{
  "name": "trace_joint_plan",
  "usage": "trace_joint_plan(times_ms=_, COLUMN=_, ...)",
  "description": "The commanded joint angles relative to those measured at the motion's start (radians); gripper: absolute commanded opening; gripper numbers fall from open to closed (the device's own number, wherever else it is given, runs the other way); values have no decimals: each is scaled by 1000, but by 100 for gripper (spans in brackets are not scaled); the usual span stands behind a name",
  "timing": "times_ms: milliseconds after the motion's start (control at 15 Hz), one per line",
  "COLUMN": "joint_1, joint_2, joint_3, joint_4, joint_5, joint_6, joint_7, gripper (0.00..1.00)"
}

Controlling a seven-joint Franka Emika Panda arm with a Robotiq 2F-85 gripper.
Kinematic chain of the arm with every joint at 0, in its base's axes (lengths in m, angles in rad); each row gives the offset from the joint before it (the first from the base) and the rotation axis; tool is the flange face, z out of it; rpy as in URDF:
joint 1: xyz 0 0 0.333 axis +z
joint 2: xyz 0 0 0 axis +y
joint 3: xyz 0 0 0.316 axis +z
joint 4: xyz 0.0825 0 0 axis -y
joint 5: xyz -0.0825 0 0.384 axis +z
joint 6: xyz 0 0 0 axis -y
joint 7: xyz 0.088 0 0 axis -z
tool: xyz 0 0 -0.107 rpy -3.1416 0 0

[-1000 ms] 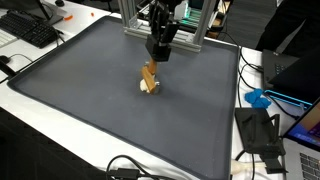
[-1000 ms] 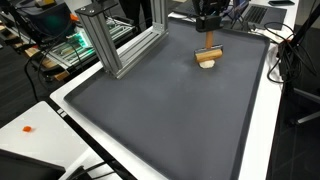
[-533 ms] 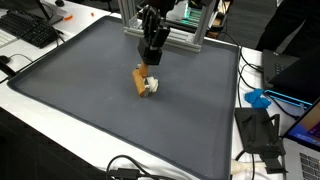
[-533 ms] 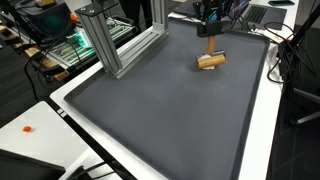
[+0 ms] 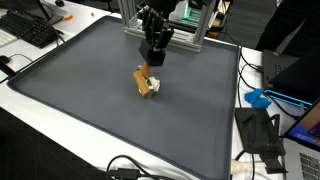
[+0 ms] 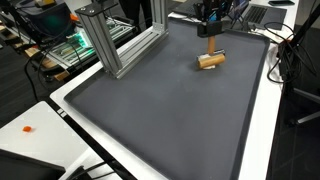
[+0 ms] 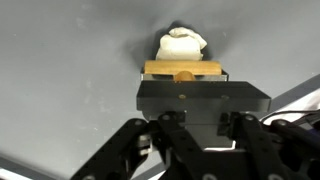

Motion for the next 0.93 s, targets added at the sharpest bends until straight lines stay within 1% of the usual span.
trace_joint_plan(times_ms=0, joint_1=-2, joint_2=-2, joint_3=34, joint_4=-5, joint_5=113, joint_6=-35, joint_7=-144, gripper=22)
trace_joint_plan(times_ms=200, joint_1=0, joint_2=-5, joint_3=39, joint_4=3, joint_5=168, joint_6=-74, joint_7=-236, gripper=22)
trace_joint_plan(times_ms=467, joint_1=4, joint_2=-6, joint_3=45, joint_4=17, joint_5=204, joint_6=-133, joint_7=-311, gripper=22)
trace_joint_plan(times_ms=867, joint_1=12, joint_2=-5, joint_3=52, joint_4=23, joint_5=222, joint_6=-187, joint_7=-352, gripper=22)
